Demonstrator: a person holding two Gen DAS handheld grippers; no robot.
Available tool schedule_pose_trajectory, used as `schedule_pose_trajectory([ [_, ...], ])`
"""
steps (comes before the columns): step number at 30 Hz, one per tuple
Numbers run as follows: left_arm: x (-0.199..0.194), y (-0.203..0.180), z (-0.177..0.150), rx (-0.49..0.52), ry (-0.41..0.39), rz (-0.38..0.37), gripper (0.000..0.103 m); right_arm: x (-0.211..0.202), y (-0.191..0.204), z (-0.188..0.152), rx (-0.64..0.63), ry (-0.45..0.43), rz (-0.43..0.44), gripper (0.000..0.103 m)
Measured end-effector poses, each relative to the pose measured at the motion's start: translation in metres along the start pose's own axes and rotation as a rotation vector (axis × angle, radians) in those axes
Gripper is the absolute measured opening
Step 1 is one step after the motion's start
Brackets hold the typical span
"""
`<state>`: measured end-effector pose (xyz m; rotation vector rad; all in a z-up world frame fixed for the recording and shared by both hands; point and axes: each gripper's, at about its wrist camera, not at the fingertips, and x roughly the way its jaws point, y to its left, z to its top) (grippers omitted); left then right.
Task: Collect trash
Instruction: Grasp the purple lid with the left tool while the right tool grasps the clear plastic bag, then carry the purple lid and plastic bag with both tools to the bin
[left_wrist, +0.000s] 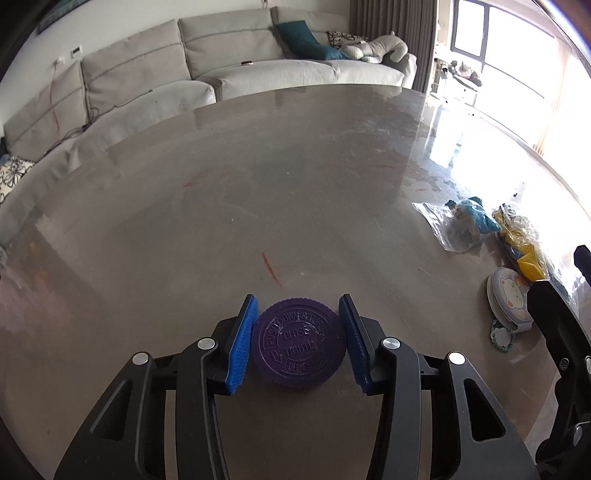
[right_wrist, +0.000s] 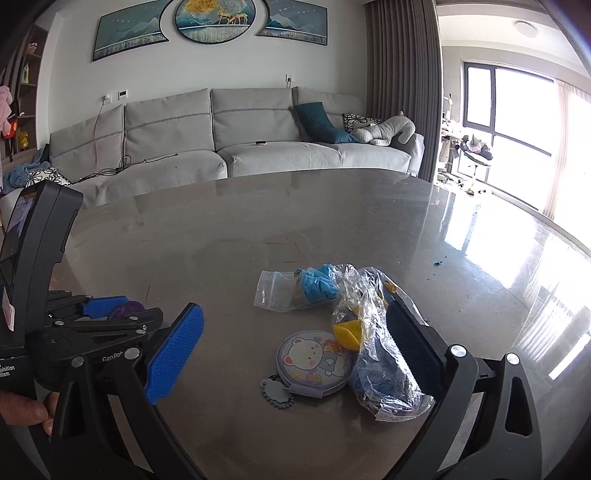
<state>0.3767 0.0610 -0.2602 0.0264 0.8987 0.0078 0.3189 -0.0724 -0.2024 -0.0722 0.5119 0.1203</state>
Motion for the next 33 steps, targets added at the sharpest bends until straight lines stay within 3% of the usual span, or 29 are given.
schedule_pose_trajectory([
  [7,-0.025,-0.014,0.006,0.022,-0.077,0.003,0.045,-0.004,-0.017,0.0,0.017,-0.003,-0.035,0.098],
  [15,-0.029,-0.037,0.004,0.062,-0.072,-0.026,0.045,0.011,-0.04,-0.007,0.054,0.03,-0.091,0.098],
  [19,-0.034,-0.04,0.006,0.067,-0.081,-0.033,0.045,0.03,-0.048,-0.007,0.07,0.096,-0.104,0.098],
  [20,-0.034,-0.04,0.007,0.068,-0.083,-0.036,0.045,0.033,-0.051,-0.007,0.087,0.106,-0.096,0.095],
  [23,-0.033,-0.04,0.009,0.067,-0.081,-0.04,0.045,0.044,-0.057,-0.01,0.118,0.164,-0.061,0.06],
  [25,-0.032,-0.041,0.009,0.069,-0.081,-0.042,0.045,0.043,-0.06,-0.011,0.136,0.168,-0.057,0.05],
  [26,-0.033,-0.041,0.009,0.067,-0.081,-0.045,0.045,0.042,-0.061,-0.012,0.144,0.171,-0.055,0.041],
  [27,-0.032,-0.04,0.01,0.066,-0.08,-0.048,0.045,0.04,-0.062,-0.013,0.15,0.173,-0.054,0.023],
  [29,-0.033,-0.041,0.01,0.065,-0.082,-0.05,0.045,0.036,-0.064,-0.014,0.154,0.163,-0.057,0.015],
  [33,-0.036,-0.039,0.012,0.065,-0.093,-0.054,0.045,0.021,-0.067,-0.008,0.15,0.114,-0.061,0.013],
])
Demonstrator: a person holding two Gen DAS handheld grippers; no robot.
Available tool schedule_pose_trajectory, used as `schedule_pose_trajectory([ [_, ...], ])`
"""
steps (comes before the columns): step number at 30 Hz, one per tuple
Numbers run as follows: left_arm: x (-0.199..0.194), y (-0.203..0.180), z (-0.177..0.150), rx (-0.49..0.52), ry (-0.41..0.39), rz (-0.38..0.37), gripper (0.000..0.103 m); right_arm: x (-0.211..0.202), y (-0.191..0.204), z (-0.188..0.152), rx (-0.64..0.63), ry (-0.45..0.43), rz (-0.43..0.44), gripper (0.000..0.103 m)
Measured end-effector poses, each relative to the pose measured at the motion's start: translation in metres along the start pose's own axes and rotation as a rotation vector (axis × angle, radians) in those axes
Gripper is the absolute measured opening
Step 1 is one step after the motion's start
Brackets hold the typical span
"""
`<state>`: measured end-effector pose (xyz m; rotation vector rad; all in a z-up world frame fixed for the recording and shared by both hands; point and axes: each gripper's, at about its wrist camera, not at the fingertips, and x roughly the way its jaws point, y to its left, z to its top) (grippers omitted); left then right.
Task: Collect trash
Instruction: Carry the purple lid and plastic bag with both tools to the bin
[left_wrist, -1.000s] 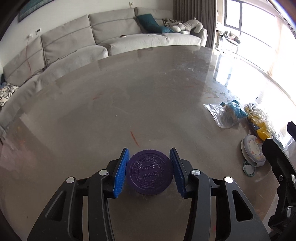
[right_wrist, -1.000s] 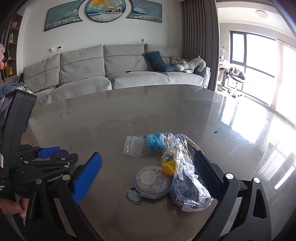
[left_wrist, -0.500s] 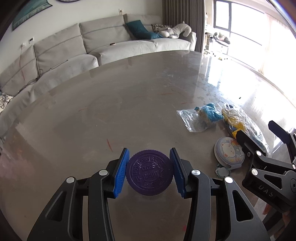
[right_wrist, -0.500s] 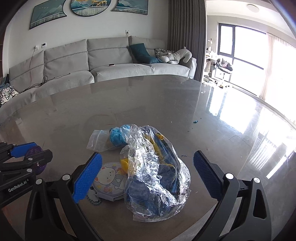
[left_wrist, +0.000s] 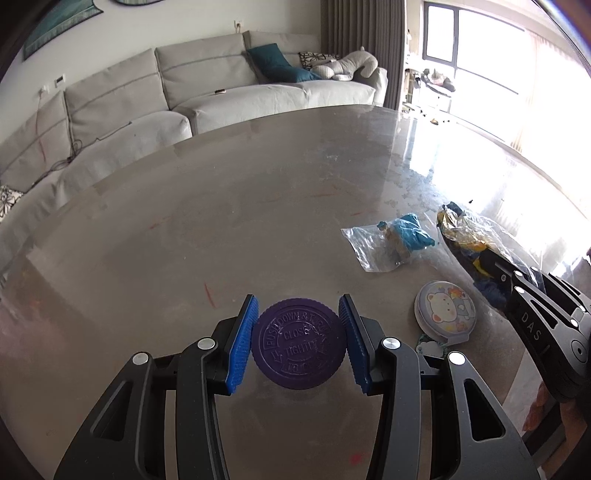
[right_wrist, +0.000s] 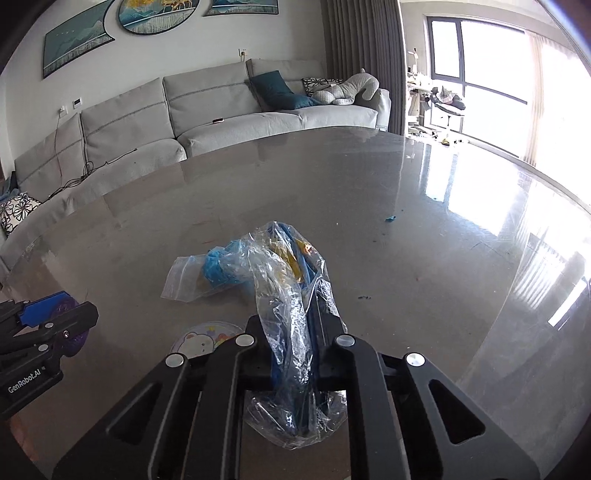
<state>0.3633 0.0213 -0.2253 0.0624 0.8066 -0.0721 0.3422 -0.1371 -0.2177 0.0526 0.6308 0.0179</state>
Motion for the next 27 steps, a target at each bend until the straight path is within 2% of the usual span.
schedule_pose_trajectory([
  [6,-0.009,0.0,0.001,-0.001,-0.017,-0.02,0.045,-0.03,0.001,0.014,0.002,-0.054,0.019,0.013],
  [14,-0.032,-0.002,0.0,0.007,-0.043,-0.052,0.045,-0.068,0.007,0.013,-0.009,-0.093,0.036,0.013],
  [20,-0.055,-0.017,-0.014,0.056,-0.058,-0.089,0.045,-0.112,0.001,-0.002,0.003,-0.121,0.041,0.013],
  [27,-0.096,-0.052,-0.044,0.18,-0.079,-0.171,0.045,-0.172,-0.014,-0.034,0.046,-0.138,0.007,0.013],
])
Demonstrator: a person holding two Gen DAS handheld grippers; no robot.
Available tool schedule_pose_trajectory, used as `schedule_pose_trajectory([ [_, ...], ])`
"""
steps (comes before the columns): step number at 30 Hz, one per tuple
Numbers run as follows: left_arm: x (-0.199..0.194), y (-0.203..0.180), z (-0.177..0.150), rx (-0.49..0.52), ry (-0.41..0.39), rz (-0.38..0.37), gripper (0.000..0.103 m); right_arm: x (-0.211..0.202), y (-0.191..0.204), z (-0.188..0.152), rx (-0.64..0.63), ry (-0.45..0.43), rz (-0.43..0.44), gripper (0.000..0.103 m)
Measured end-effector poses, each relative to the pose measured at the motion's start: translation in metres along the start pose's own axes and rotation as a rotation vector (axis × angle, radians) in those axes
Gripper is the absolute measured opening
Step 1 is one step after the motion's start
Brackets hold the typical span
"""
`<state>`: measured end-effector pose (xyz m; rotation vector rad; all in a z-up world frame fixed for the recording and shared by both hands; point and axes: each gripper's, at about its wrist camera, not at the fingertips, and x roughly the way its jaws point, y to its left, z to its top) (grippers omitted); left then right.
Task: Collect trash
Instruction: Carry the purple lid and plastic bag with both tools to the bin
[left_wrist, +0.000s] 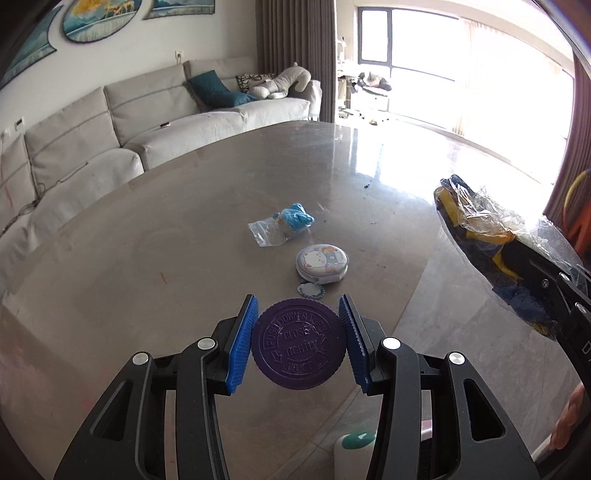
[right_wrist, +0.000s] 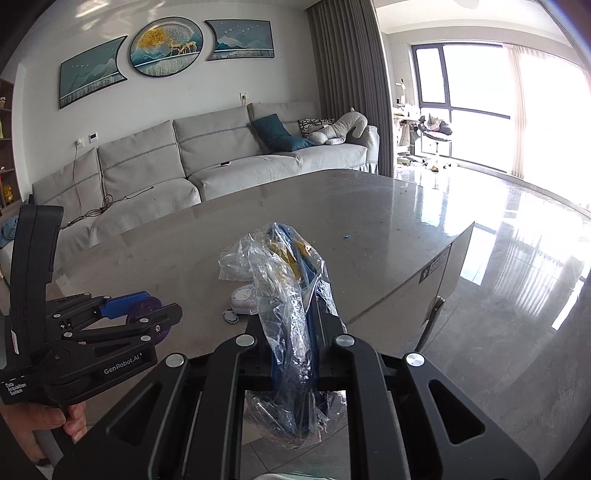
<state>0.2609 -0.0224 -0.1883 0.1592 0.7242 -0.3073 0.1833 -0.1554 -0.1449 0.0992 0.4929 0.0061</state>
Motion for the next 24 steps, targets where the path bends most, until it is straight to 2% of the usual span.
schedule_pose_trajectory([
  [5,-0.026,-0.04,-0.022,0.071,-0.017,-0.043,0.045,-0.041,-0.016,-0.024,0.04,0.014,-0.028,0.013],
  [10,-0.038,-0.081,-0.058,0.106,0.028,-0.128,0.045,-0.072,-0.024,-0.057,0.038,0.047,-0.074,0.013],
  [15,-0.056,-0.122,-0.087,0.191,0.026,-0.156,0.045,-0.098,-0.041,-0.09,0.078,0.079,-0.104,0.013],
  [21,-0.061,-0.147,-0.12,0.225,0.024,-0.227,0.045,-0.109,-0.044,-0.116,0.088,0.098,-0.138,0.013],
  [24,-0.051,-0.16,-0.143,0.261,0.063,-0.26,0.045,-0.109,-0.044,-0.13,0.1,0.116,-0.143,0.013],
])
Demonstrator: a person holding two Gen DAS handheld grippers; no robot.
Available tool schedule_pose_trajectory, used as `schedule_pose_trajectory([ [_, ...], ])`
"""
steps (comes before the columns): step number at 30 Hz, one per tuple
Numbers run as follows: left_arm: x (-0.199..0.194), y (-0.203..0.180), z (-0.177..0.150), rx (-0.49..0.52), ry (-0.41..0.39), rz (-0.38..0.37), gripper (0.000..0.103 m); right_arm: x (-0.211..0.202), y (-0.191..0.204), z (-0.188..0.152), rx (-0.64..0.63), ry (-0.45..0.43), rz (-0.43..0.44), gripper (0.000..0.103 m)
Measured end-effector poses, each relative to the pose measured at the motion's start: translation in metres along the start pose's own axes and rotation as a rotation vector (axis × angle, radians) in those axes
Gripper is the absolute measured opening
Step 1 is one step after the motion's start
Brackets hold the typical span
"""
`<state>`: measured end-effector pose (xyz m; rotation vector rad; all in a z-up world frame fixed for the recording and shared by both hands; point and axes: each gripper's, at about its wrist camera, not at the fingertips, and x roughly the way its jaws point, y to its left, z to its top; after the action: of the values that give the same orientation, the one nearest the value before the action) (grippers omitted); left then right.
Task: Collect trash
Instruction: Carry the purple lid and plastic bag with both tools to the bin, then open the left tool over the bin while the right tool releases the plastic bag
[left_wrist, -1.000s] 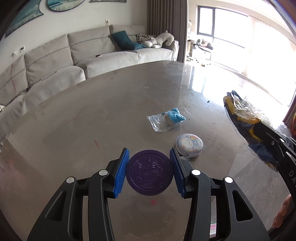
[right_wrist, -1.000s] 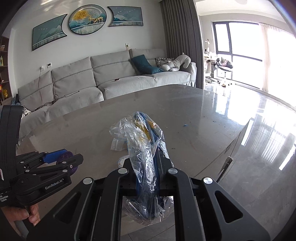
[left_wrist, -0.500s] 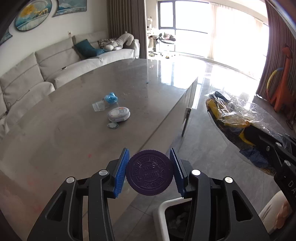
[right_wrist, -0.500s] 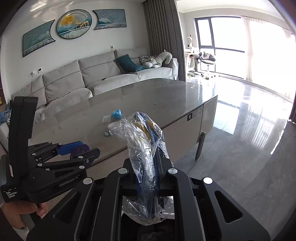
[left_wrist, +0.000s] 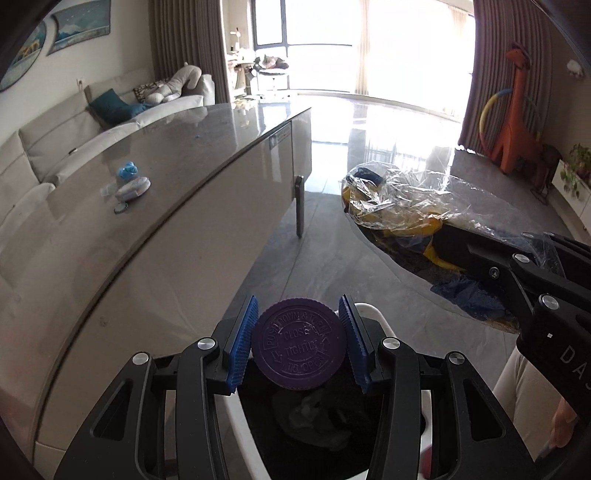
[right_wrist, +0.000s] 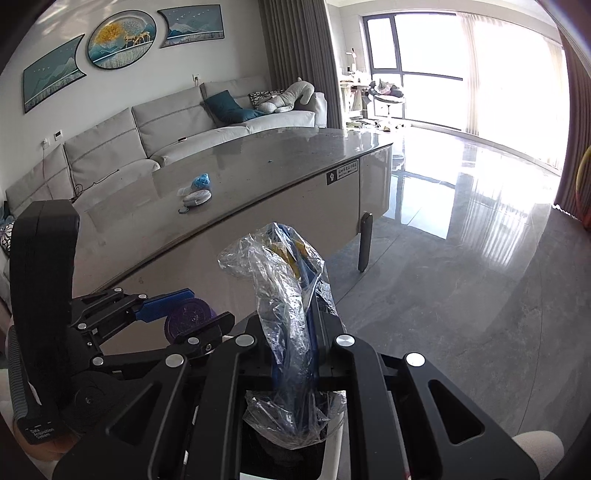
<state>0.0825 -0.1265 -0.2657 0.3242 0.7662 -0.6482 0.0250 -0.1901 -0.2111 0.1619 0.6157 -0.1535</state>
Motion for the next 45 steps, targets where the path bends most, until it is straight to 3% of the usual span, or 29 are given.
schedule_pose_trajectory([
  [4,0.018,-0.014,-0.017,0.038,0.078,-0.027,0.045,0.002,0.002,-0.011,-0.011,0.021,-0.014,0.013],
  [8,0.021,-0.017,-0.023,0.048,0.099,-0.041,0.046,0.001,0.0,-0.016,-0.018,0.039,-0.019,0.013],
  [10,0.025,-0.015,-0.027,0.04,0.134,-0.064,0.072,0.002,0.0,-0.017,-0.017,0.043,-0.022,0.013],
  [11,0.028,-0.015,-0.029,0.039,0.154,-0.041,0.099,0.003,0.0,-0.017,-0.017,0.046,-0.023,0.013],
  [16,0.028,-0.023,-0.035,0.088,0.148,0.046,0.098,0.005,0.003,-0.018,-0.023,0.055,-0.022,0.013],
  [21,0.019,-0.02,-0.033,0.063,0.137,0.034,0.098,0.009,0.003,-0.02,-0.028,0.068,-0.015,0.014],
  [25,0.018,-0.011,-0.031,0.057,0.127,0.073,0.098,0.011,0.003,-0.021,-0.028,0.073,-0.005,0.014],
  [33,0.008,0.029,-0.023,-0.075,0.084,0.141,0.098,0.023,0.002,-0.03,-0.03,0.104,0.022,0.015],
  [37,0.007,0.038,-0.024,-0.094,0.077,0.192,0.098,0.034,0.004,-0.043,-0.042,0.124,0.027,0.016],
  [41,0.005,0.045,-0.024,-0.114,0.072,0.19,0.098,0.046,0.006,-0.056,-0.04,0.162,0.03,0.018],
  [43,0.005,0.044,-0.023,-0.114,0.067,0.192,0.098,0.05,0.007,-0.06,-0.041,0.171,0.043,0.027],
  [44,0.004,0.046,-0.023,-0.111,0.065,0.191,0.098,0.052,0.009,-0.063,-0.052,0.179,0.052,0.049],
  [45,0.005,0.046,-0.023,-0.109,0.065,0.191,0.098,0.055,0.01,-0.065,-0.067,0.189,0.053,0.085],
])
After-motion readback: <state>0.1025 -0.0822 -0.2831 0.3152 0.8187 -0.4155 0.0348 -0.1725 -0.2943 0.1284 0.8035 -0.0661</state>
